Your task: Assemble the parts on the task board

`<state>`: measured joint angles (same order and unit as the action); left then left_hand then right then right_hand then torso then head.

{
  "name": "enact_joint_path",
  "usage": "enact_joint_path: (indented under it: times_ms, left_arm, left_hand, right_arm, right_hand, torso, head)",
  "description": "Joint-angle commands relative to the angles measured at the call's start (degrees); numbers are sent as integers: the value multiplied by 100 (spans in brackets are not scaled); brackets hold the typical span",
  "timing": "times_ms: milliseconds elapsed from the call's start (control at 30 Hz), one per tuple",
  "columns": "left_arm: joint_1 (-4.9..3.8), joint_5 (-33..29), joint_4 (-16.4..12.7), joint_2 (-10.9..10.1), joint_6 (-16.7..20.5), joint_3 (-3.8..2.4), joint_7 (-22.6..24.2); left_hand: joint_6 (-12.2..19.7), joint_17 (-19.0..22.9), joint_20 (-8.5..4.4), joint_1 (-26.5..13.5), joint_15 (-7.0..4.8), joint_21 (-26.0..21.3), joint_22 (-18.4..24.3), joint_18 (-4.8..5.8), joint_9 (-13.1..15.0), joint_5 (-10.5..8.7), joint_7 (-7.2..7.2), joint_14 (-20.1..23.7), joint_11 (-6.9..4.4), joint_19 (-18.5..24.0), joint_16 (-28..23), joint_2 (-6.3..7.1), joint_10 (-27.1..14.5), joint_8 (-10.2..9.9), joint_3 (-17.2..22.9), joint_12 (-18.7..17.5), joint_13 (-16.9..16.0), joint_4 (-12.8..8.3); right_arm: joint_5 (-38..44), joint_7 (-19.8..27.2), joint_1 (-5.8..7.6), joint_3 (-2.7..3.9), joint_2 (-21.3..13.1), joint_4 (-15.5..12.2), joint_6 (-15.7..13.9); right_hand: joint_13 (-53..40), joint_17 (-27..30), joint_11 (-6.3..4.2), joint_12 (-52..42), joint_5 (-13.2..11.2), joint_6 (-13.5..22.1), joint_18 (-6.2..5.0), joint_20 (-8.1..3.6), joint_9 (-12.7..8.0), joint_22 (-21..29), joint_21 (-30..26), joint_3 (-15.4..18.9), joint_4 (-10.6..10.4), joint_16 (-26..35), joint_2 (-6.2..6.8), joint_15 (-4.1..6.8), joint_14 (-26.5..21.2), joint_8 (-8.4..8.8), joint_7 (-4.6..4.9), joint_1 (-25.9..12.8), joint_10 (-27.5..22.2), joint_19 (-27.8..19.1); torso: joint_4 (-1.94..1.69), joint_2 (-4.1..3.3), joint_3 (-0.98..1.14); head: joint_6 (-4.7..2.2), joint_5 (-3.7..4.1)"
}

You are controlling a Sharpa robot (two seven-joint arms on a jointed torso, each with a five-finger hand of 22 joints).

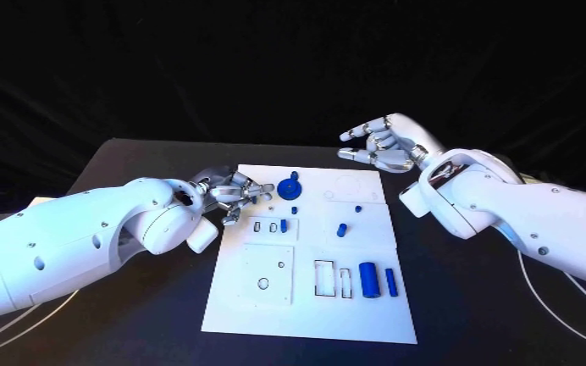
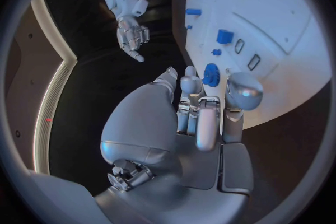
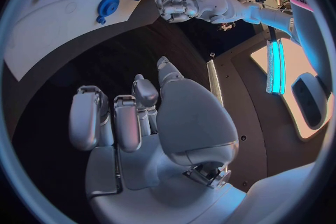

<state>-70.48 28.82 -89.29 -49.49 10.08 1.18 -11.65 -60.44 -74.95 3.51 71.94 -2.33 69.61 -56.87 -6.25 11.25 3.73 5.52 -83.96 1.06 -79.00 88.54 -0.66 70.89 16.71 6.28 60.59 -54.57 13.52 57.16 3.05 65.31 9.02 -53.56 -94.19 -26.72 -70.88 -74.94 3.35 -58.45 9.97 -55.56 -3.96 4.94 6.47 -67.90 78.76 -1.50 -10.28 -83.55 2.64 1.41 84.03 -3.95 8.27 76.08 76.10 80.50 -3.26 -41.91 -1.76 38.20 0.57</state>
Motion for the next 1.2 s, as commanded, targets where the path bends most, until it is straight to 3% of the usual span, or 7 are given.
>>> enact_joint_path:
  times_ms: [33, 233, 433, 533, 867, 1000, 1200]
  left_arm:
    - [-108, 1533, 125, 163, -1185, -7, -1654]
    - [-248, 2036, 442, 508, -1648, -7, -2165]
    - [-339, 2427, 608, 782, -1798, -8, -2371]
    - [-382, 2546, 659, 904, -1855, -8, -2419]
    - [-480, 2800, 936, 1303, -2079, 7, -2504]
    - [-525, 2822, 1031, 1445, -2222, 36, -2536]
    - [-563, 2968, 1192, 1612, -2551, 64, -2602]
  left_hand:
    - [101, -1384, -6, -90, -53, 155, -181, 65, 209, 0, -35, -566, -10, 47, 46, 37, -3, 277, -142, 184, -185, 163]
    - [214, -1505, -22, -445, -74, 488, -652, 126, 536, -20, -82, -604, -50, -36, 146, 39, 43, 682, -576, 317, -328, 307]
    - [250, -1505, -110, -696, -163, 881, -1250, 217, 1075, -64, -204, -604, -170, -228, 146, -68, 327, 1209, -1091, 667, -738, 297]
    - [310, -1505, -121, -724, -178, 945, -1354, 235, 1243, -72, -225, -604, -177, -254, 146, -103, 365, 1325, -1230, 715, -807, 327]
    - [389, -1505, -144, -793, -200, 1067, -1560, 270, 1492, -95, -252, -604, -201, -321, 146, -141, 446, 1478, -1475, 819, -945, 320]
    - [418, -1505, -150, -775, -205, 1097, -1610, 279, 1562, -94, -258, -604, -207, -338, 146, -180, 467, 1513, -1527, 849, -985, 312]
    - [466, -1505, -154, -678, -206, 1120, -1650, 285, 1650, -93, -258, -604, -208, -346, 146, -240, 476, 1547, -1563, 866, -1014, 297]
  right_arm:
    - [-623, -35, 32, 2, -69, 133, 33]
    - [-620, -103, 61, 3, -109, 355, 129]
    - [-593, -186, 69, 2, -100, 419, 258]
    - [-564, -219, 70, 1, -82, 442, 285]
    - [-490, -294, 71, -2, -51, 487, 331]
    - [-478, -332, 70, -5, -30, 518, 375]
    - [-460, -368, 70, -7, -10, 539, 404]
  right_hand:
    - [14, -539, 0, 6, -7, 38, -46, -4, -6, 7, -35, 29, -6, 27, -55, -37, 357, 16, 15, -4, -25, -37]
    - [22, -531, 0, 13, -15, 39, -47, -4, -7, 13, -39, 40, -10, 35, -67, -37, 355, 15, 15, 1, -28, -39]
    - [70, -484, 1, 82, -2, 39, -63, -4, -8, 94, -85, 71, -29, 72, -79, -37, 344, 13, 16, -13, -59, -72]
    - [74, -480, 2, 85, 0, 38, -64, -4, -9, 102, -90, 85, -35, 77, -78, -37, 343, 13, 16, -18, -60, -75]
    - [78, -473, 0, 86, 6, 32, -65, -4, -8, 106, -94, 107, -43, 85, -76, -37, 342, 8, 14, -24, -60, -75]
    - [87, -464, -1, 90, 9, 25, -67, -5, -7, 121, -104, 140, -61, 94, -77, -36, 340, 5, 12, -38, -60, -80]
    - [89, -465, -1, 92, 9, 25, -68, -5, -7, 124, -107, 143, -62, 94, -77, -36, 340, 4, 12, -40, -61, -81]
  torso:
    - [12, 61, 33]
    - [19, 81, 57]
    - [36, 65, 53]
    - [42, 58, 56]
    - [18, 69, 51]
    - [42, 60, 49]
    - [32, 53, 48]
  head:
    - [40, -35]
    - [65, -62]
    - [86, -88]
    - [95, -85]
    - [143, -67]
    - [113, -78]
    - [130, -78]
